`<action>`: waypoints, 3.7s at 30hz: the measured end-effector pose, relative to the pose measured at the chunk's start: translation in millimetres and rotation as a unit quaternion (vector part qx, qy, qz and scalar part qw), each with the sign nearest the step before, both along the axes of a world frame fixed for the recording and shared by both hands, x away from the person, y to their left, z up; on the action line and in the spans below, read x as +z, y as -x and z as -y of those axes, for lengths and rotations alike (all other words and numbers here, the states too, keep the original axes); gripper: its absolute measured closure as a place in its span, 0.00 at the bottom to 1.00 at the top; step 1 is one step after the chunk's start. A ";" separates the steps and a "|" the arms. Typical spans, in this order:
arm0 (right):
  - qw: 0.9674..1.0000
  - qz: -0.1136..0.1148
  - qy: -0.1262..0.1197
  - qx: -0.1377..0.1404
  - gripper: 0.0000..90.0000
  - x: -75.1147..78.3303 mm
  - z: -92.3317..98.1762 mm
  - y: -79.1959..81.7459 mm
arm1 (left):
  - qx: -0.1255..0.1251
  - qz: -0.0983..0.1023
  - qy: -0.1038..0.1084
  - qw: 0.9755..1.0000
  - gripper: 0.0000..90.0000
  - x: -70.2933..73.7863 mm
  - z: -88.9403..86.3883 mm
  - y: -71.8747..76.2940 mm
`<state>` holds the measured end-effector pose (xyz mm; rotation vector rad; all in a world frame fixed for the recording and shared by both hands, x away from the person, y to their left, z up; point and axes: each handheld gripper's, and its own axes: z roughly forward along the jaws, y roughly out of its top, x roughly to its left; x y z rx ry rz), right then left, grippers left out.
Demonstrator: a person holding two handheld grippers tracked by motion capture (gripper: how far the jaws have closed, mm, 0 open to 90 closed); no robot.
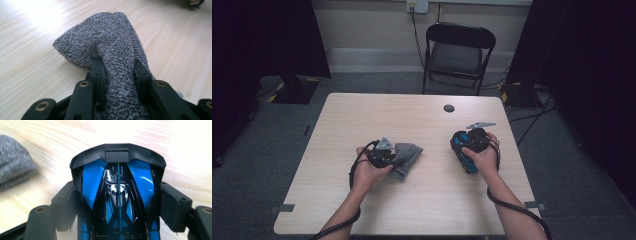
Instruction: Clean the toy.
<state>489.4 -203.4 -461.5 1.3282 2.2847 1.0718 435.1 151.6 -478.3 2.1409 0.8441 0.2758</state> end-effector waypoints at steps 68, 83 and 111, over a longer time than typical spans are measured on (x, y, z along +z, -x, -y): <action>0.999 0.027 0.027 0.030 0.20 8.4 10.4 7.9 | 0.046 0.028 0.033 0.998 0.24 24.1 -6.4 4.2; 0.994 0.031 0.013 0.109 0.17 13.5 -7.8 49.5 | 0.006 0.015 0.031 0.999 0.18 24.3 9.4 31.7; 0.978 -0.002 0.014 0.206 0.17 -25.5 -33.4 119.8 | -0.093 -0.002 0.014 0.996 0.18 -6.6 42.1 84.9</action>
